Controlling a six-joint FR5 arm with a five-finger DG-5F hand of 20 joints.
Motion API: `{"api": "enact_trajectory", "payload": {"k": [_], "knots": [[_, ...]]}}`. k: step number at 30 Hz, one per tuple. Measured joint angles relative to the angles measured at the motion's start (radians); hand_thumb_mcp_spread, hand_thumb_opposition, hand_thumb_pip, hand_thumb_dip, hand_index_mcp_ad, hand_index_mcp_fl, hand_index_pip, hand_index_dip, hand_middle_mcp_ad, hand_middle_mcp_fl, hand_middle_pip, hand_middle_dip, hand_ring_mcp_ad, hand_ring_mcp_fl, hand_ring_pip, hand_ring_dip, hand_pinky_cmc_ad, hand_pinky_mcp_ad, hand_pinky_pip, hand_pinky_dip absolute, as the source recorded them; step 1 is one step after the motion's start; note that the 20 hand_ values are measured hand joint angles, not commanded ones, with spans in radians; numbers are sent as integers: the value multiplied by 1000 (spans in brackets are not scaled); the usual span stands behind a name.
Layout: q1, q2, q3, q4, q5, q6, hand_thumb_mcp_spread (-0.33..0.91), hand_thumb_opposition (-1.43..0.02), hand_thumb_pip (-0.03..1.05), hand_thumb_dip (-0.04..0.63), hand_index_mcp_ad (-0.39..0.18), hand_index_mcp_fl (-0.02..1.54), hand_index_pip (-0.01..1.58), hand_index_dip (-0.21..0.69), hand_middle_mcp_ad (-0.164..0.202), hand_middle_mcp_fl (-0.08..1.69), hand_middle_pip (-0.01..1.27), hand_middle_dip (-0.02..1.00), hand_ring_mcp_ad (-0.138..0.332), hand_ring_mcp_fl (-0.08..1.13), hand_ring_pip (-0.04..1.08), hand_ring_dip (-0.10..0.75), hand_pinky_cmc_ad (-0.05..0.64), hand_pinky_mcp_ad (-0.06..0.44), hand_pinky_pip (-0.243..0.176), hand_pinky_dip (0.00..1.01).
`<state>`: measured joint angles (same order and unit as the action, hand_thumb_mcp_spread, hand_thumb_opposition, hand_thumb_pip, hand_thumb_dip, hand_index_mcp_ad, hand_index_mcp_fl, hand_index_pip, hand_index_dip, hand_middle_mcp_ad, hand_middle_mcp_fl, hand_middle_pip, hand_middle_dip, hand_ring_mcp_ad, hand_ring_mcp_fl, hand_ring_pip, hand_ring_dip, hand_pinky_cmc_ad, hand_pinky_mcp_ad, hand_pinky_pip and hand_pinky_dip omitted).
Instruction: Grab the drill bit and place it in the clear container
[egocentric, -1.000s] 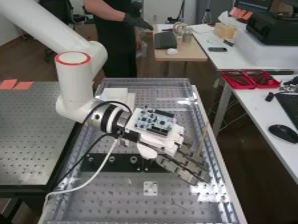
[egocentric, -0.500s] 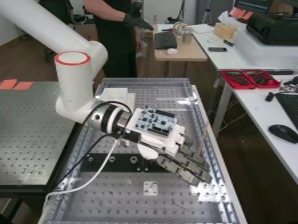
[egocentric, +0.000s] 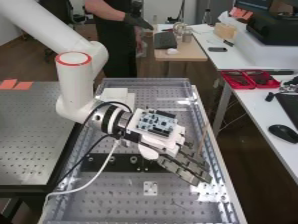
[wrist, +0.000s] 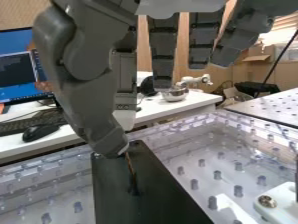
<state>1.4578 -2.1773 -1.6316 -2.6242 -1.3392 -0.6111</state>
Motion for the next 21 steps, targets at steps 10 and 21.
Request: {"api": "enact_trajectory", "payload": {"k": [10,21], "knots": [[2,4,-6,0,1,-1,552,-916,557,298,-101,340,1197,394,93,295,129,220,185,93,113,14,295,159,-42,152],[4,3,-9,1,7,1,553,-916,557,298,-101,342,1199,393,93,295,129,220,185,93,113,14,295,159,-45,152]]}}
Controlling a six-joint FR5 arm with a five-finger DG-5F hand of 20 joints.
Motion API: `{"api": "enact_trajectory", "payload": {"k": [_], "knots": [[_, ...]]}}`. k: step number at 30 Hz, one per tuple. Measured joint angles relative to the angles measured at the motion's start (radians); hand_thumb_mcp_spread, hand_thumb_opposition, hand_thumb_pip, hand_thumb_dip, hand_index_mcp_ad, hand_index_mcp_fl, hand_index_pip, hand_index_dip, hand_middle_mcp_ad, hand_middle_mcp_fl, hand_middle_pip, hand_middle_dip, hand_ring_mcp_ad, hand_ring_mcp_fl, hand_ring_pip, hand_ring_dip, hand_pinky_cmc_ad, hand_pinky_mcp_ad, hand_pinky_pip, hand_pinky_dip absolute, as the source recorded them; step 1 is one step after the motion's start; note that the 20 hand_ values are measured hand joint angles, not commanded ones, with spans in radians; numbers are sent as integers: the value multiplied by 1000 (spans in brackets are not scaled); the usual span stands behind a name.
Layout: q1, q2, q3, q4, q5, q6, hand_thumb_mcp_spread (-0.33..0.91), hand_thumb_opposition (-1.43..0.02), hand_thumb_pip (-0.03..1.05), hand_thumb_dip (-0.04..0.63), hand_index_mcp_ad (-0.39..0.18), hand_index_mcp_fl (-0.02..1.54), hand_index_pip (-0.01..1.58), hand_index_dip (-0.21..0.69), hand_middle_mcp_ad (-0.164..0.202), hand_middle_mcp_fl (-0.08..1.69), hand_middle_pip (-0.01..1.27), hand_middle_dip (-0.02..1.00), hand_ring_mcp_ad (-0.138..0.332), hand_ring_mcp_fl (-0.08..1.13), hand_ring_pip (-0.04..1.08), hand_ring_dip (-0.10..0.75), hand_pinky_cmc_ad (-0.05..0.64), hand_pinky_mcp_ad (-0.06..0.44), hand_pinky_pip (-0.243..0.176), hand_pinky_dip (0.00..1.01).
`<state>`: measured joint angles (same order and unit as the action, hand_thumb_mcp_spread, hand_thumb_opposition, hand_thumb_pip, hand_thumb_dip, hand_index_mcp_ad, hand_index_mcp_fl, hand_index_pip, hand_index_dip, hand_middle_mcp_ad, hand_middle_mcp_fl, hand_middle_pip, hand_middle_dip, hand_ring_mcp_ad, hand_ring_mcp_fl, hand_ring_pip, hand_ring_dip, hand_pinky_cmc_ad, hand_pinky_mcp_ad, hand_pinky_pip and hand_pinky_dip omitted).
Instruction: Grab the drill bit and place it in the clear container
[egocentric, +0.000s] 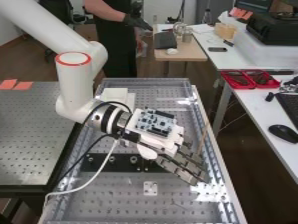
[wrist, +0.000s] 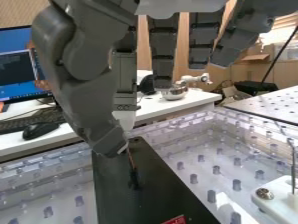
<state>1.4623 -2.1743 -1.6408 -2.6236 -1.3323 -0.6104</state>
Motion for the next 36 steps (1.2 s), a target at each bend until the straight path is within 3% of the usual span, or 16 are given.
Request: {"api": "enact_trajectory", "payload": {"k": [4,6,20,36], "knots": [[-1,-1,0,2,2,-2,555,-916,557,298,-101,424,1229,393,93,295,129,220,185,93,113,14,295,159,-42,152],[-1,-2,0,5,0,-2,572,-920,557,298,-101,489,1325,379,93,295,129,220,185,93,113,14,295,159,-42,152],[-4,6,-13,38,2,0,648,-922,513,298,-98,565,1295,367,93,365,127,220,185,113,115,16,312,159,-42,152],[1,132,7,-37,-39,-67,682,-929,449,300,-98,689,1164,361,94,393,127,222,182,162,108,23,328,157,-45,152]]}}
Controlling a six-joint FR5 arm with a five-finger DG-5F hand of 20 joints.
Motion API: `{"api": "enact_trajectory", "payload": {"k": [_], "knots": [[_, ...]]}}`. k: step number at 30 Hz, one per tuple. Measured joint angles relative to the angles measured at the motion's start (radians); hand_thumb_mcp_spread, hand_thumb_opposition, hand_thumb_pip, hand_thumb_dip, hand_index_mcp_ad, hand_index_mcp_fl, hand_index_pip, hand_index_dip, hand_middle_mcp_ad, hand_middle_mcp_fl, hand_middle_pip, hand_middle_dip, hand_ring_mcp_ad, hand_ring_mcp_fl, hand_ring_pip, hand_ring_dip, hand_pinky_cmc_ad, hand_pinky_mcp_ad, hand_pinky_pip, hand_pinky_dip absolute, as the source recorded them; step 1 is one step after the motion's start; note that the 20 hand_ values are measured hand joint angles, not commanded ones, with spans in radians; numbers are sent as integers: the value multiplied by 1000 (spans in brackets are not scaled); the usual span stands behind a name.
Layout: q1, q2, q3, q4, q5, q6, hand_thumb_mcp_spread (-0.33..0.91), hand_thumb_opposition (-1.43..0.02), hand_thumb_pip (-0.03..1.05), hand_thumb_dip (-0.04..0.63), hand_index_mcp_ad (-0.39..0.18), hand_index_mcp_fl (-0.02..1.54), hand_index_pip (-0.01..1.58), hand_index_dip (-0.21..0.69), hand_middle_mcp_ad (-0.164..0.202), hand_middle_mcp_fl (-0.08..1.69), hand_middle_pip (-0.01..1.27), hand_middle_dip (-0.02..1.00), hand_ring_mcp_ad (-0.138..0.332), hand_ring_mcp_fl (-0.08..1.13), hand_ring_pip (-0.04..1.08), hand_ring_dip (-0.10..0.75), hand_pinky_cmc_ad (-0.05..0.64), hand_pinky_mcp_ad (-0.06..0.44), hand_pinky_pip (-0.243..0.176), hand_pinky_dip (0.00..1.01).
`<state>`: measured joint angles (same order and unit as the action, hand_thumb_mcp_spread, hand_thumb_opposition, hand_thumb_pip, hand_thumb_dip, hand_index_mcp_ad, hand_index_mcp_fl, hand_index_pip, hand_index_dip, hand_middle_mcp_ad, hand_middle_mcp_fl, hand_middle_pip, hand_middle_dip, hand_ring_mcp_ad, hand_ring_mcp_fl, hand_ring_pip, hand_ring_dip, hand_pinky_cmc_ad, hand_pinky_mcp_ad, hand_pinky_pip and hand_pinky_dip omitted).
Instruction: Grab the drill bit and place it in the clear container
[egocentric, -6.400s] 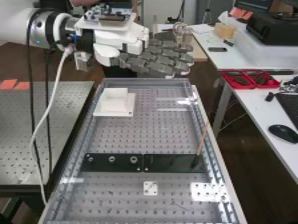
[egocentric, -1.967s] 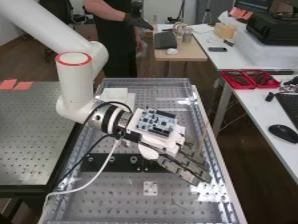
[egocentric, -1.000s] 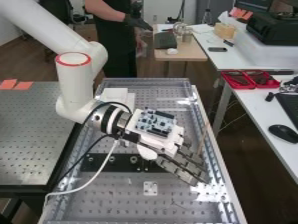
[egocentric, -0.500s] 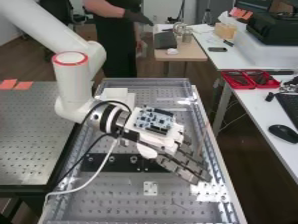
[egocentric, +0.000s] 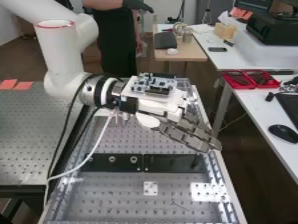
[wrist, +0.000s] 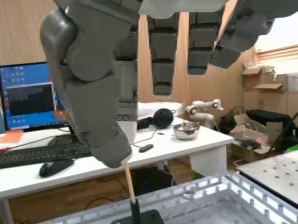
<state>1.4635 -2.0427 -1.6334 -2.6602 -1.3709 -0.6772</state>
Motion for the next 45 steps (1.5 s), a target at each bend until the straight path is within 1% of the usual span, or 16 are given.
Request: {"api": "enact_trajectory", "payload": {"k": [3,5,11,12,13,14,15,16,19,22,23,26,39,41,44,45], "knots": [[6,22,-7,3,-4,-17,682,-941,449,300,-98,723,1133,361,91,393,127,222,182,162,108,23,328,157,-45,152],[8,22,-7,3,0,-20,679,-942,443,300,-98,724,1133,361,91,407,127,223,178,159,108,23,340,157,-49,152],[9,-14,-3,-11,20,-7,682,-956,447,300,-98,696,1129,365,91,408,127,225,178,159,108,23,342,157,-49,152],[8,-26,-1,-14,24,-6,654,-956,454,302,-101,693,1134,370,91,400,127,222,178,159,108,23,342,157,-49,152],[8,-36,1,-17,28,-4,654,-951,471,298,-101,658,1141,380,91,389,126,222,178,162,108,23,342,157,-49,152],[8,-43,3,-19,31,-2,627,-949,490,298,-101,571,1140,380,91,389,126,227,178,159,108,23,342,157,-49,152],[7,-52,6,-21,35,2,609,-948,513,298,-99,463,1101,380,91,396,126,227,178,152,108,23,342,157,-49,152],[6,-62,8,-24,39,7,595,-942,525,298,-99,443,1091,380,91,372,126,227,178,152,108,23,342,157,-49,152],[3,-80,13,-28,47,16,581,-929,534,302,-99,431,1075,380,91,379,126,229,182,145,108,23,342,157,-51,152],[1,-89,16,-30,56,24,562,-913,559,298,-101,340,1051,380,89,340,126,229,183,131,112,23,340,157,-51,152],[1,-90,16,-30,57,25,564,-915,562,298,-99,339,1038,380,93,339,126,229,182,113,112,23,340,157,-51,152],[1,-94,16,-30,63,31,531,-897,562,298,-99,339,1042,380,89,340,126,229,183,113,112,23,342,161,-47,152],[1,-126,27,-40,51,49,531,-897,562,298,-99,337,1075,368,89,339,126,229,183,113,108,23,340,157,-47,152],[1,-128,27,-40,50,49,532,-899,562,298,-99,372,1075,368,89,339,126,229,183,113,112,23,340,161,-47,152],[0,-130,29,-40,47,49,532,-899,562,298,-108,377,1086,360,86,340,129,232,183,112,108,23,340,157,-45,152],[-1,-130,29,-41,51,49,532,-899,562,298,-101,379,1087,360,89,340,129,232,183,112,108,23,340,157,-45,152]]}}
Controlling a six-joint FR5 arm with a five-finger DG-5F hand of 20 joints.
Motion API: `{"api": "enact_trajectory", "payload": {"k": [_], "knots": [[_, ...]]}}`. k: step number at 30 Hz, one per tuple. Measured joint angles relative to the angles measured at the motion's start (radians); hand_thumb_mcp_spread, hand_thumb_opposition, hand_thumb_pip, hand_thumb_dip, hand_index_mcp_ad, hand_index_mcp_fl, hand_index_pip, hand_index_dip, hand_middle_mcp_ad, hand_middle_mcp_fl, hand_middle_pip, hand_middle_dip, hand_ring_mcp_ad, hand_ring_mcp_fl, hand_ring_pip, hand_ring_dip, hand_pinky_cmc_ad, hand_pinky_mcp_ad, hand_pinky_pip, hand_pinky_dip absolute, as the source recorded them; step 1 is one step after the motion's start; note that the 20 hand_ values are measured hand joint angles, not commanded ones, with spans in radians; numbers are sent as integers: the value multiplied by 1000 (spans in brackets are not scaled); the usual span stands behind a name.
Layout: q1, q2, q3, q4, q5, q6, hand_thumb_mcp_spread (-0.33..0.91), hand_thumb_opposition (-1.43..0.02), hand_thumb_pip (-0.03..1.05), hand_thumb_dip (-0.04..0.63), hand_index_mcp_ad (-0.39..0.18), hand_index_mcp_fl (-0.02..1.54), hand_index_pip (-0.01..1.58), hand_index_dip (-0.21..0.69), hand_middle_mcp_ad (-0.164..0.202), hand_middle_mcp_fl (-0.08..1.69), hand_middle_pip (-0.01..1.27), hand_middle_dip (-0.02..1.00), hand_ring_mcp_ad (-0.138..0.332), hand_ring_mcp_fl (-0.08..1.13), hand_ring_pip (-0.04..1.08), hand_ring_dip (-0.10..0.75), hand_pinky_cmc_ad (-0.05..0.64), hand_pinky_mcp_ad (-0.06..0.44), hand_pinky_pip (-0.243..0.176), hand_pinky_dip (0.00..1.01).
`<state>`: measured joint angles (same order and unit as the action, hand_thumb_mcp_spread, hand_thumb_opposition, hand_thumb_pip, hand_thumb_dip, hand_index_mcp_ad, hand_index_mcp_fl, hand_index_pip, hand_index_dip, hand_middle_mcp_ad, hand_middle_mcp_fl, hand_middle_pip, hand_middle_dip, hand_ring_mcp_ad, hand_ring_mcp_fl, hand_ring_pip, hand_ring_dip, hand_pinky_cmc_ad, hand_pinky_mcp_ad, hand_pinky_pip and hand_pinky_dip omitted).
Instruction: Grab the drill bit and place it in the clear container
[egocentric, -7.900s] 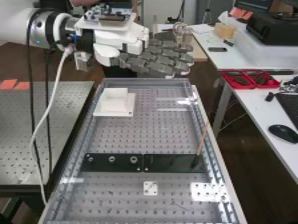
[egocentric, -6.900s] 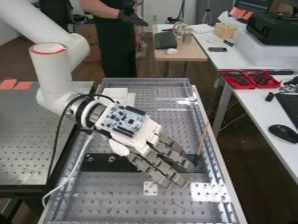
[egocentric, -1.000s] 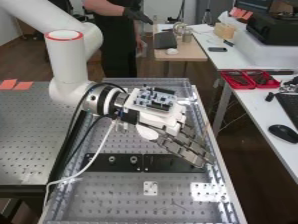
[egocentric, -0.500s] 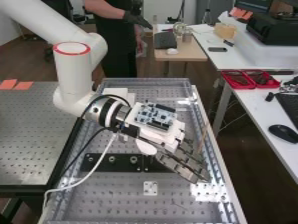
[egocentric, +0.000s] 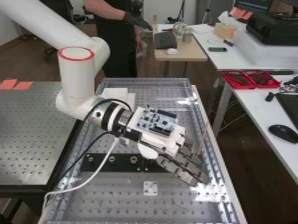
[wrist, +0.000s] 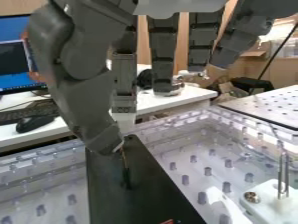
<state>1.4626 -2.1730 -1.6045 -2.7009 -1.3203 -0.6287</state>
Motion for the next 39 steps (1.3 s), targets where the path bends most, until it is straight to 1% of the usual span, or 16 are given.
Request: {"api": "enact_trajectory", "payload": {"k": [5,7,9,11,14,16,25,39], "knots": [[-1,-1,-1,2,-3,-2,532,-899,562,298,-98,407,1100,360,89,340,129,234,180,112,108,23,340,157,-45,152],[-1,-1,-1,3,-2,1,531,-899,562,298,-99,408,1101,360,75,349,129,232,182,113,108,23,340,161,-45,152],[-1,-2,-1,3,0,0,531,-897,562,298,-98,429,1100,363,75,347,129,232,180,113,108,23,340,157,-45,148],[-1,-2,-1,3,-5,-1,527,-899,559,298,-98,457,1136,363,75,347,129,236,180,113,108,23,340,157,-44,152],[-2,-2,-1,3,-2,0,565,-897,559,298,-98,515,1183,360,73,349,129,236,182,131,115,30,340,157,-42,152],[-2,-2,-1,5,0,0,581,-895,536,302,-98,543,1213,360,75,349,129,236,182,131,115,30,340,161,-42,152],[-3,0,-1,9,-4,4,588,-923,529,302,-101,543,1234,379,75,363,129,236,178,136,115,33,342,157,-42,152],[-2,1,2,9,-6,4,588,-923,531,298,-101,550,1241,379,75,363,129,234,182,147,113,37,342,157,-42,152]]}}
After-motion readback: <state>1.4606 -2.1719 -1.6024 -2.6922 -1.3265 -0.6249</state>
